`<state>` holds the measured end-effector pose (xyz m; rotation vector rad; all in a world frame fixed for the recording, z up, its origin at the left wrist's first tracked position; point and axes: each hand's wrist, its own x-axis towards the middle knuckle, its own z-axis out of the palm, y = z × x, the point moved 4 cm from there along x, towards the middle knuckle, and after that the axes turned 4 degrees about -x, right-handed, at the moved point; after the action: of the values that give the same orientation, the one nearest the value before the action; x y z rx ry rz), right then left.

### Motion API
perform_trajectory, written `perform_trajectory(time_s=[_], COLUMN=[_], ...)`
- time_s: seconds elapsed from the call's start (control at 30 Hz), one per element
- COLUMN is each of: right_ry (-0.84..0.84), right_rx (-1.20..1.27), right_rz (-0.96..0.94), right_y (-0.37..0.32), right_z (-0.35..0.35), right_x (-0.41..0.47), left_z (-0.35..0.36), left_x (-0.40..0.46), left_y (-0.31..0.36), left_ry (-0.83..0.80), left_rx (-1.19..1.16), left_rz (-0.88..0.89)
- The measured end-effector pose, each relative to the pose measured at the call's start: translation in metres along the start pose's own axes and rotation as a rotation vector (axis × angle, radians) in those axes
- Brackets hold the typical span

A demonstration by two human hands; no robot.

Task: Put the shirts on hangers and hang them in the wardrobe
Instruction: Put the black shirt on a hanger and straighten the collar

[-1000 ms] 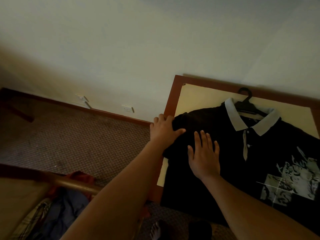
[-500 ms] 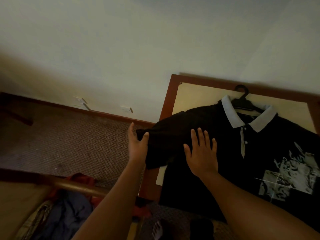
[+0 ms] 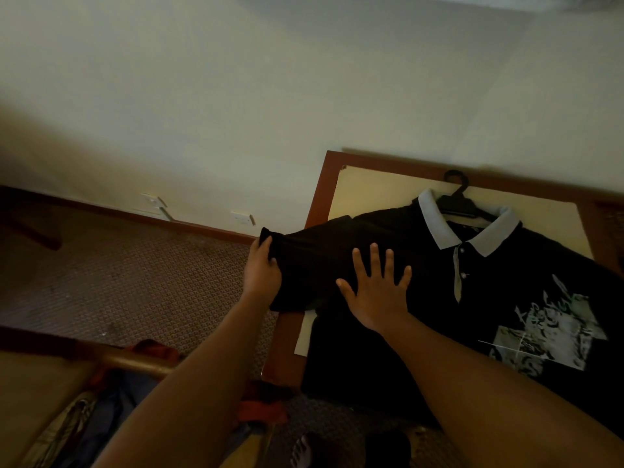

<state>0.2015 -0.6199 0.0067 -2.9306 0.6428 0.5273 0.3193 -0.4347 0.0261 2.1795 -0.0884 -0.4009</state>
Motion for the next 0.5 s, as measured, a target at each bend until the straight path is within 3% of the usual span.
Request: perform_trajectory(time_s=[0.07,0.13,0.23,0.33,0.43,0.5], right_ry=[-0.049,-0.067,0.097,0.141,0.006,0.118], right_rx=[0.023,0.060,0.123,0.140,0.177,0.209], right_rz=[-0.010,-0.037,-0.056,0.001,-0.015,-0.072], right_y=[0.001,0.003,0.016,0.044,0.072,0.085], right_z=[-0.003,-0.009,-0.020,-0.021,-0.017,-0.024], right_x=[0.002,0.003,-0.003,-0.007,-0.006,-0.003], left_z=[0.003,0.006,0.028,0.065,0.081,0.090], left_x=[-0.002,-0.006,-0.014,-0.015,-0.008,-0.008], left_y=[-0.001,0.003,0.030,0.049,0.056,0.069], left_ry=[-0.014,0.006,-0.030,-0.252,-0.268,-0.184], left_rx=[0.034,0.263,0.592,0.708,0.744,0.769], left_rz=[-0.051,-0.038,0.208,0.361,0.237,0.172])
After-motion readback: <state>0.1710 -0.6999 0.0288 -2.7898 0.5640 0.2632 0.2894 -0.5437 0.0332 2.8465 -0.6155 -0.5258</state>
